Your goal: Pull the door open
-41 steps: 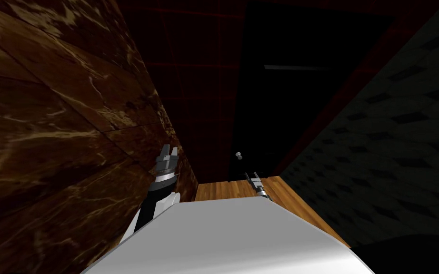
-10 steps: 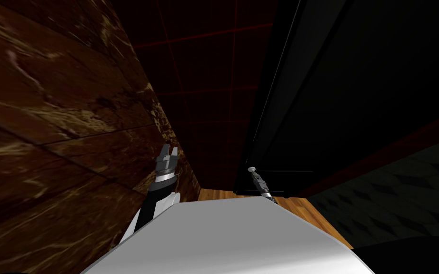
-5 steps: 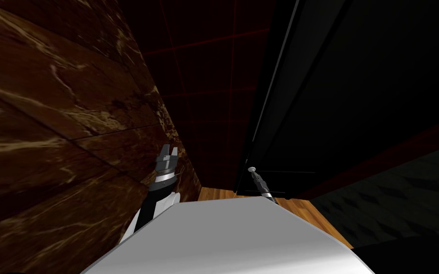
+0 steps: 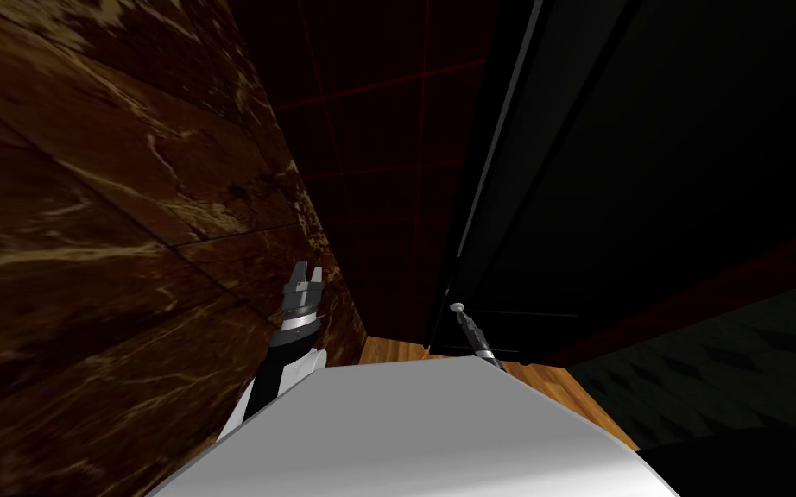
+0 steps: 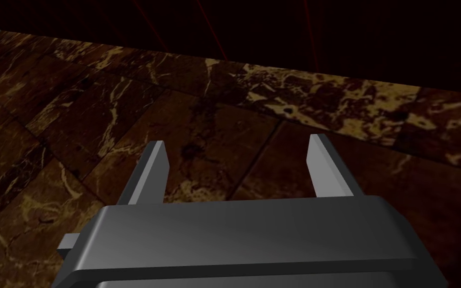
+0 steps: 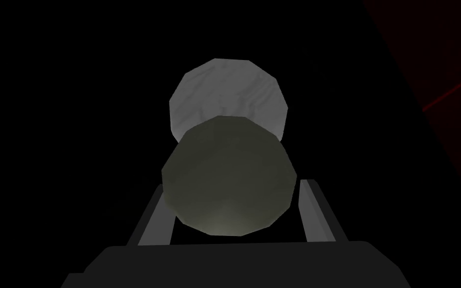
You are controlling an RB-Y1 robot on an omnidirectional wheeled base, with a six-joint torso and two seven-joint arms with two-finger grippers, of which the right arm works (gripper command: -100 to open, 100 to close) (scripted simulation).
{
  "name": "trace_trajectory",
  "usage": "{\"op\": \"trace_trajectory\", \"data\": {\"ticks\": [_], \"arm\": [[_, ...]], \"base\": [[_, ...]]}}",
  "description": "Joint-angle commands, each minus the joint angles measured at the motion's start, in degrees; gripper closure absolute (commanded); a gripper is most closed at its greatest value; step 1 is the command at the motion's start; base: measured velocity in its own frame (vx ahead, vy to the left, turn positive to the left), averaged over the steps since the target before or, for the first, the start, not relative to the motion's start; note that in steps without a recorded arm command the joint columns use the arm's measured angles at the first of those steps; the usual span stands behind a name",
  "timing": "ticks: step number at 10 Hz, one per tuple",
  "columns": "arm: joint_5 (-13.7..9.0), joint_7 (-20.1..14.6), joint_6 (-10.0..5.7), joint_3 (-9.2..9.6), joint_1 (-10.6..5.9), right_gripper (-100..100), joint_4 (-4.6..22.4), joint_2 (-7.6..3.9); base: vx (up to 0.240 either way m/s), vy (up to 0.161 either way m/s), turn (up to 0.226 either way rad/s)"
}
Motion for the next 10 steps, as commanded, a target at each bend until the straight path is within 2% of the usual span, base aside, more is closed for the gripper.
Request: {"op": "trace_trajectory", "data": {"ticks": [1, 2, 3, 4, 7, 8, 9, 10], "arm": [[-1.49, -2.86, -0.47, 1.75, 0.06, 100, -0.27, 0.48], [-1.49, -3.61, -0.47, 1.75, 0.06, 100, -0.27, 0.48], [-2.77, -5.61, -0.55, 2.34, 0.21, 100, -0.42, 0.29], [-2.77, -5.91, -0.55, 2.34, 0.21, 100, -0.42, 0.29], [-5.44, -10.42, -0.72, 3.58, 0.51, 100, -0.76, -0.11], [-5.44, -10.61, -0.72, 3.58, 0.51, 100, -0.76, -0.11], [-6.78, -12.87, -0.81, 4.2, 0.66, 100, -0.93, -0.31], [-6.78, -12.96, -0.81, 4.2, 0.66, 100, -0.93, -0.31]], "base": [[-0.051, -0.026, 0.098], [-0.03, -0.015, 0.04], [-0.025, -0.017, 0.063], [-0.034, -0.016, 0.041], [-0.033, -0.005, 0.052], [-0.023, -0.016, 0.034], [-0.034, -0.023, 0.086], [-0.031, -0.017, 0.065]]}}
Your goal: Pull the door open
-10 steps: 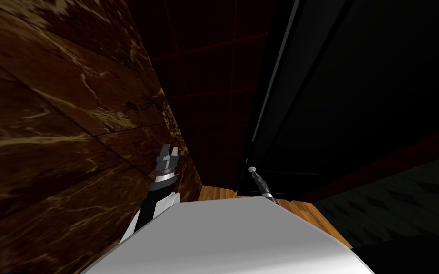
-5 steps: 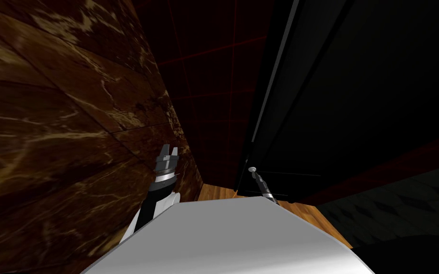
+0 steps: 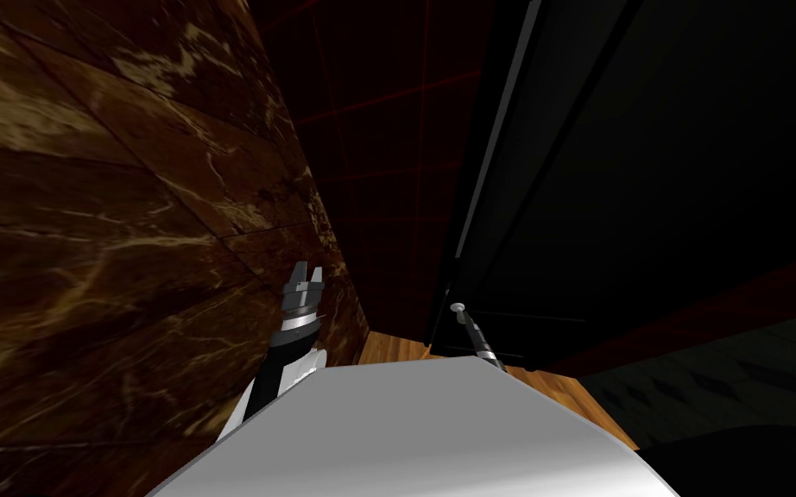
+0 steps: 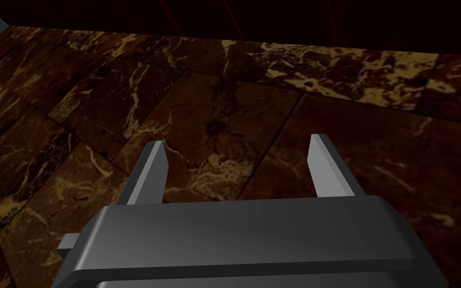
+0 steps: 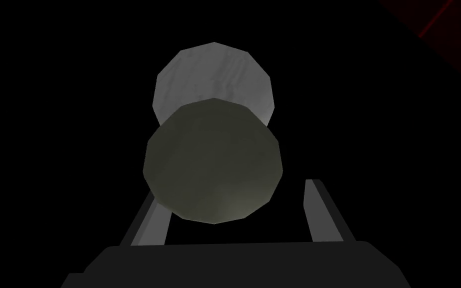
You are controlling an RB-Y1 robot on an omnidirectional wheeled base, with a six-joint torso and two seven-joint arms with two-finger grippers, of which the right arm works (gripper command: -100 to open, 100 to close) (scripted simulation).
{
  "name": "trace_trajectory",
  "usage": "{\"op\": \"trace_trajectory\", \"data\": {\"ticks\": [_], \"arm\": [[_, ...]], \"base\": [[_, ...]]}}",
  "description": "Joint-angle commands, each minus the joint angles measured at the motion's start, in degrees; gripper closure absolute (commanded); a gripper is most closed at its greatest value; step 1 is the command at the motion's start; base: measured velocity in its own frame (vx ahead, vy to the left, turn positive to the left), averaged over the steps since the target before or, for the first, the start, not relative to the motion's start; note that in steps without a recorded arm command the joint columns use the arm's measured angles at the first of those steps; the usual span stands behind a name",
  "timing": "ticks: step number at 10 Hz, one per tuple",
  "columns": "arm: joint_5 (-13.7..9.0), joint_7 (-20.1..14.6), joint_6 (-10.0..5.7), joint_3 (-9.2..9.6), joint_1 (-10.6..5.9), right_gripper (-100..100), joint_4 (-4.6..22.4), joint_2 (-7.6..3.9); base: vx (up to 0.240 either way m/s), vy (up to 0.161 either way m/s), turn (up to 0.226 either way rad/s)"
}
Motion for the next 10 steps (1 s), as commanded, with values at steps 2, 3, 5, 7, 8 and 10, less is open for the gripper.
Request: {"op": "trace_trajectory", "data": {"ticks": [2, 3, 5, 7, 8, 10], "arm": [[-1.11, -3.01, -0.77, 1.92, -0.24, 100, 0.25, 0.57], [-2.52, -5.32, -0.86, 2.58, -0.08, 100, 0.07, 0.36], [-3.94, -7.43, -0.95, 3.23, 0.08, 100, -0.11, 0.15], [-5.36, -9.77, -1.04, 3.89, 0.24, 100, -0.29, -0.06], [-5.36, -10.14, -1.04, 3.89, 0.24, 100, -0.29, -0.06], [-6.78, -12.37, -1.13, 4.55, 0.4, 100, -0.47, -0.27]], "base": [[-0.044, -0.015, 0.055], [-0.023, -0.013, 0.049], [-0.042, -0.011, 0.043], [-0.03, -0.016, 0.073], [-0.033, -0.013, 0.051], [-0.018, -0.009, 0.007]]}}
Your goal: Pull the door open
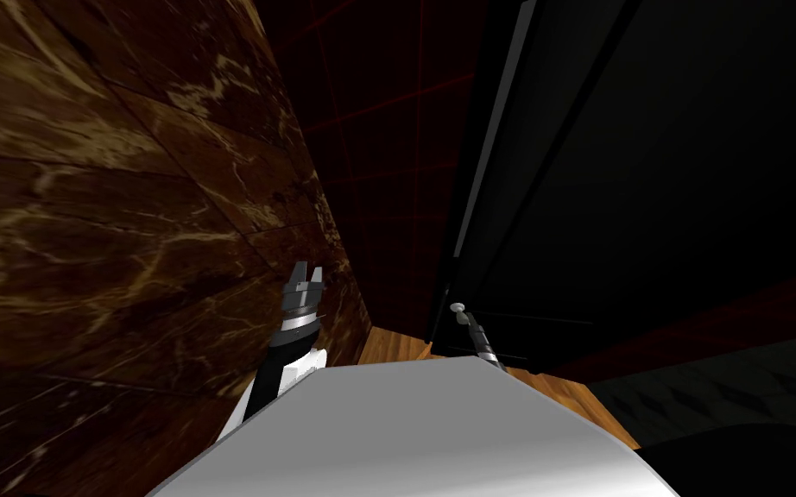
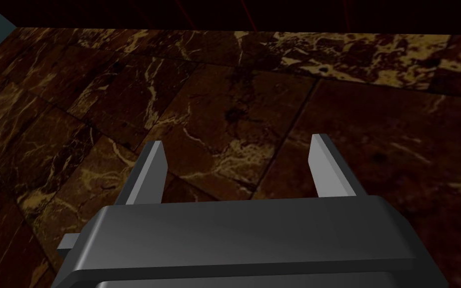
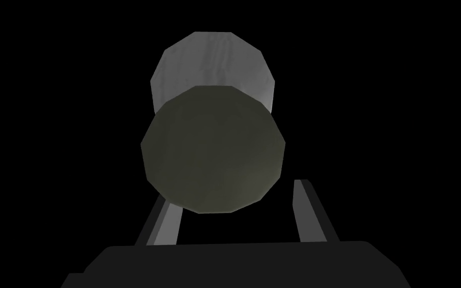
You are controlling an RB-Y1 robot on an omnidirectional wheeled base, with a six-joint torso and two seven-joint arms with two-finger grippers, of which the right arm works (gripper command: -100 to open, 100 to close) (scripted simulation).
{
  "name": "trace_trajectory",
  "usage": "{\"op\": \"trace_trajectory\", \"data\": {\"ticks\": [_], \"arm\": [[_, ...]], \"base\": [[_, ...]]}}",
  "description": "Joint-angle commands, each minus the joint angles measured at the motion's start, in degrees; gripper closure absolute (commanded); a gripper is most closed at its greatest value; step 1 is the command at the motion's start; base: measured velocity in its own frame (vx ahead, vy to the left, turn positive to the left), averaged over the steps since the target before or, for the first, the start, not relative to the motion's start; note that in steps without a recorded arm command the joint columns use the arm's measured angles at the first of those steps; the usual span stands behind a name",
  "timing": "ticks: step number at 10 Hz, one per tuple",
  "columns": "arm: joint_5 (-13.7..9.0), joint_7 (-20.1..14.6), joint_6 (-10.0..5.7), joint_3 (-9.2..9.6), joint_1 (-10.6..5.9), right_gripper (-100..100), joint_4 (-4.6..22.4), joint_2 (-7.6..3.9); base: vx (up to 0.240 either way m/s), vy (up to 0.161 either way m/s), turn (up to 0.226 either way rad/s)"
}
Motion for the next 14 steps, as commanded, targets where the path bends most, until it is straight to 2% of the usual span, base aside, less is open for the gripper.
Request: {"op": "trace_trajectory", "data": {"ticks": [1, 2, 3, 5, 6, 9, 10, 12, 13, 14], "arm": [[-0.16, -2.0, -1.14, 1.78, -0.83, 100, 0.8, 0.51], [-0.16, -2.0, -1.14, 1.78, -0.83, 100, 0.8, 0.51], [-1.59, -4.39, -1.23, 2.44, -0.67, 100, 0.62, 0.3], [-1.59, -4.39, -1.23, 2.44, -0.67, 100, 0.62, 0.3], [-3.05, -6.77, -1.32, 3.12, -0.5, 100, 0.43, 0.09], [-3.05, -6.77, -1.32, 3.12, -0.5, 100, 0.43, 0.09], [-4.5, -9.16, -1.41, 3.79, -0.34, 100, 0.25, -0.13], [-4.5, -9.16, -1.41, 3.79, -0.34, 100, 0.25, -0.13], [-5.96, -11.54, -1.5, 4.47, -0.17, 100, 0.06, -0.34], [-5.96, -11.55, -1.5, 4.47, -0.17, 100, 0.06, -0.34]], "base": [[-0.022, -0.011, 0.068], [-0.013, -0.01, 0.018], [-0.031, -0.015, 0.051], [-0.016, -0.001, 0.029], [-0.028, -0.004, 0.034], [-0.021, -0.012, 0.031], [-0.027, -0.015, 0.066], [-0.01, -0.012, 0.017], [-0.025, -0.011, 0.064], [-0.031, 0.006, 0.047]]}}
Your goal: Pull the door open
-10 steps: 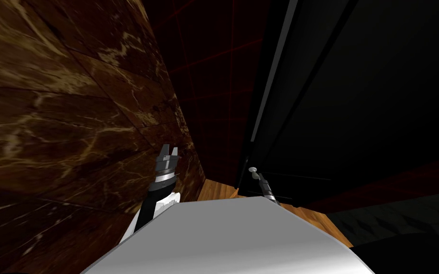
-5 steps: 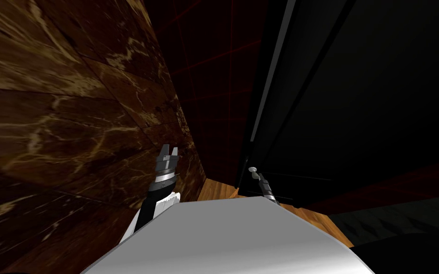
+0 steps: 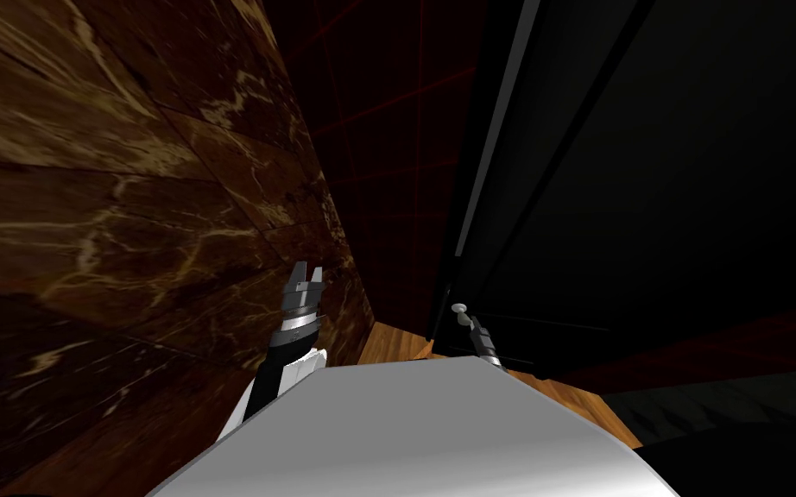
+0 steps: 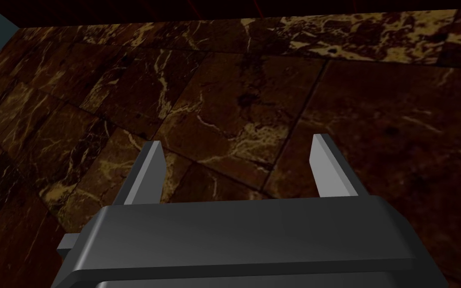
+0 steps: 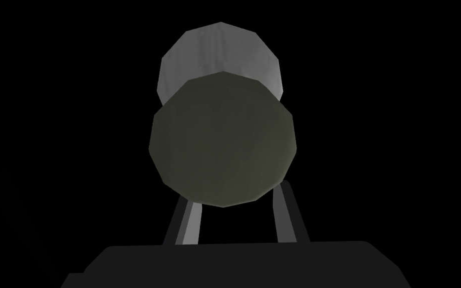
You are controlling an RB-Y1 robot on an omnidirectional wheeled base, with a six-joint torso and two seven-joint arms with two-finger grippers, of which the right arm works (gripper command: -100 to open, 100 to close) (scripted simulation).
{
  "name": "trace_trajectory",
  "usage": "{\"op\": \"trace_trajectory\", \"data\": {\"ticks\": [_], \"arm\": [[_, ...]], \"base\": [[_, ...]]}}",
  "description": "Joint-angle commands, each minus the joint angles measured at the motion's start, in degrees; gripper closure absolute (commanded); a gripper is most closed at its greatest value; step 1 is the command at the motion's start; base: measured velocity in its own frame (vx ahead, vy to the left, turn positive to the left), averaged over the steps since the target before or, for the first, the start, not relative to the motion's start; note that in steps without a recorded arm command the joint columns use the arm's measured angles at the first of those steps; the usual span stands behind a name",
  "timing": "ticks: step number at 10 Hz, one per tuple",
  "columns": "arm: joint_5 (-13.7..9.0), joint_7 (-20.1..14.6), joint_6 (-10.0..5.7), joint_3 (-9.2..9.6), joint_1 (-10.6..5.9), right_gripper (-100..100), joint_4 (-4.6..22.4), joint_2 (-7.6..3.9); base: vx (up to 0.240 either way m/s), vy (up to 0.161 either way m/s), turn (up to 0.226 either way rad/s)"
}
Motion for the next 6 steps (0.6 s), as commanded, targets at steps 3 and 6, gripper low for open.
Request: {"op": "trace_trajectory", "data": {"ticks": [3, 6], "arm": [[-1.02, -2.85, -0.66, 2.29, -0.85, 100, -0.75, 0.85], [-2.47, -5.24, -0.76, 2.97, -0.68, 100, -0.94, 0.64]], "base": [[-0.023, -0.006, 0.041], [-0.031, -0.015, 0.037]]}}
